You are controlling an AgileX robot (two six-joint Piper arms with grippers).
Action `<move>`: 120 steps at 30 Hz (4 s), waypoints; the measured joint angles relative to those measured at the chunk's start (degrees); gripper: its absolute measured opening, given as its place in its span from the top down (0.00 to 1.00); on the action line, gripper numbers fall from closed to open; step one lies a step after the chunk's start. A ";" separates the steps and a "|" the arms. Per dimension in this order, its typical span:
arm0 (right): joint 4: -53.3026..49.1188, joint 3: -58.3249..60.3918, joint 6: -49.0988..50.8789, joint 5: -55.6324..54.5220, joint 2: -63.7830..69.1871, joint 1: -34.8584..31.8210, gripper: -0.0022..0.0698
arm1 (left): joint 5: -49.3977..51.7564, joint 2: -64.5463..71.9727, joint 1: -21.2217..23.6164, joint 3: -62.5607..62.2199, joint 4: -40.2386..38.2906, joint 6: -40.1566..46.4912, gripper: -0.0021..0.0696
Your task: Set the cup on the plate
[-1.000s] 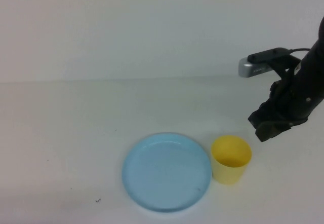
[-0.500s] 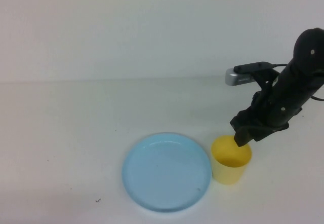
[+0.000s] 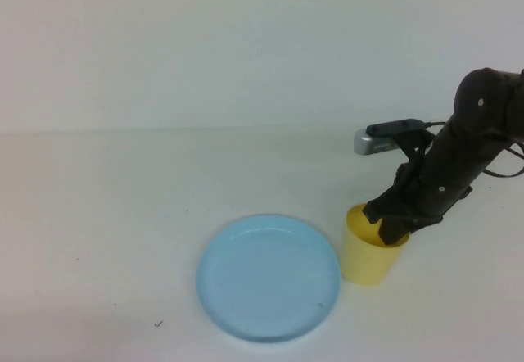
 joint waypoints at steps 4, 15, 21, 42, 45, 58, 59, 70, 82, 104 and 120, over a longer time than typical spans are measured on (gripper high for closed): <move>-0.29 -3.74 -0.39 3.01 0.00 0.00 0.91 | 0.00 0.00 0.00 0.00 0.00 0.00 0.97; -4.57 -14.84 0.37 7.57 -3.21 4.42 0.91 | 0.00 0.00 0.00 0.00 0.00 0.00 0.97; -7.54 -15.32 0.37 7.14 -3.23 12.81 0.91 | 0.00 0.00 0.00 0.00 0.00 0.00 0.97; -7.07 -15.85 1.49 1.86 8.89 17.02 0.91 | 0.00 0.00 0.00 0.00 0.00 0.00 0.97; -6.97 -15.85 1.27 1.86 8.89 17.02 0.91 | 0.00 0.00 0.00 0.00 0.00 0.00 0.97; -6.94 -24.07 1.04 10.61 10.56 17.02 0.76 | 0.00 0.00 0.00 0.00 0.00 0.00 0.97; -6.94 -25.38 1.21 11.54 10.56 17.02 0.73 | 0.00 0.00 0.00 0.00 0.00 0.00 0.97; -8.61 -43.72 5.84 21.14 10.56 17.02 0.58 | 0.00 0.00 0.00 0.00 0.00 0.00 0.97; -9.06 -67.30 12.35 21.38 7.65 17.02 0.92 | 0.00 0.00 0.00 0.00 0.00 0.00 0.97; -31.37 -70.04 13.58 21.38 3.19 16.50 0.97 | 0.00 0.00 0.00 0.00 0.00 0.00 0.97; -30.07 -19.56 13.58 -16.73 -40.23 -0.57 0.97 | 0.00 0.00 0.08 0.00 0.00 0.00 0.97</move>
